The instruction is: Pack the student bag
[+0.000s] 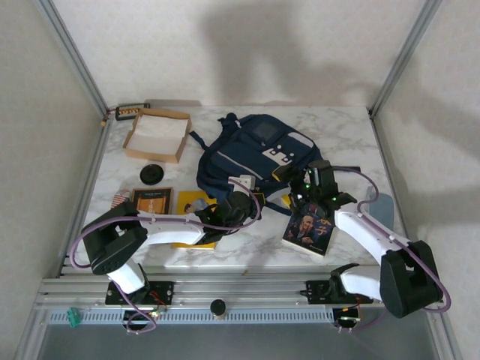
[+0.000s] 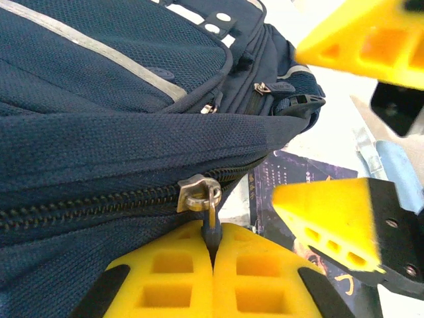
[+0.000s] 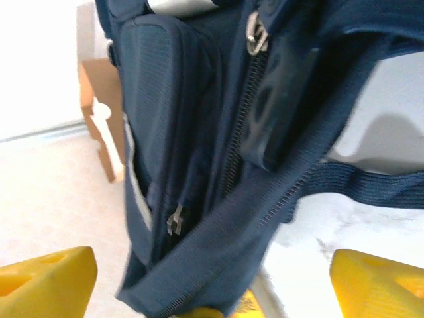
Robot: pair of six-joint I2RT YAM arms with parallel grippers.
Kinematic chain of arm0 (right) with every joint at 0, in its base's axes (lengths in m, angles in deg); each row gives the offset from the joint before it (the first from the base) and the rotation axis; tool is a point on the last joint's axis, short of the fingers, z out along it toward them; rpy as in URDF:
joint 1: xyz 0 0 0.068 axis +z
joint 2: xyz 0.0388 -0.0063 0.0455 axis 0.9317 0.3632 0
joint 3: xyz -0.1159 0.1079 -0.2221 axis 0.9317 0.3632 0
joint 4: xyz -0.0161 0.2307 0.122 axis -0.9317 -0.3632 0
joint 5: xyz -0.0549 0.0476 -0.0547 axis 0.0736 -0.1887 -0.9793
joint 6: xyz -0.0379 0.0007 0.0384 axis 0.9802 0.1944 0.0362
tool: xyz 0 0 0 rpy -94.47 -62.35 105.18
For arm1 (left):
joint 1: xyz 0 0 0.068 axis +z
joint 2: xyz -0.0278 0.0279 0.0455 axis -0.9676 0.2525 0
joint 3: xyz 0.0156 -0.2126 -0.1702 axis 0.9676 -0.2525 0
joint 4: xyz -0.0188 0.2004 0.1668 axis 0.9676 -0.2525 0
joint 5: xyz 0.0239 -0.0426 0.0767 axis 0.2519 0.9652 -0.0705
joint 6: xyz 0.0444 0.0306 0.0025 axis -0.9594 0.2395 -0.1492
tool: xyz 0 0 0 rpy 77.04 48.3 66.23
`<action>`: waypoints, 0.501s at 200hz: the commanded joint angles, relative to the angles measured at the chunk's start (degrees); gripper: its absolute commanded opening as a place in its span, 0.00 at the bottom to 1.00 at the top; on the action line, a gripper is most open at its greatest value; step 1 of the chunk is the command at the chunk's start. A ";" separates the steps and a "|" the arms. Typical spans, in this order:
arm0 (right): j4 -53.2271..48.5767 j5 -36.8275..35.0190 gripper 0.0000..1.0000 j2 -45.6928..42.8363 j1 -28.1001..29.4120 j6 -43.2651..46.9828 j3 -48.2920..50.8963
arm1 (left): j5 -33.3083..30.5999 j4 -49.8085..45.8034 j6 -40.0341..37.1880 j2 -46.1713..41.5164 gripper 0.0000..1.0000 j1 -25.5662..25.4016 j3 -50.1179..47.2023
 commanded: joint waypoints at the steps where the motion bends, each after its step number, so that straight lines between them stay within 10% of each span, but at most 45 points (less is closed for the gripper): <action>1: 7.60 -1.01 0.84 3.23 1.24 -5.10 -0.23 | 0.68 2.85 -1.62 0.02 0.00 0.50 2.86; 100: 6.79 -2.54 0.10 7.07 -6.80 7.03 -5.11 | -0.34 -7.27 -0.33 -7.10 0.00 0.50 -0.59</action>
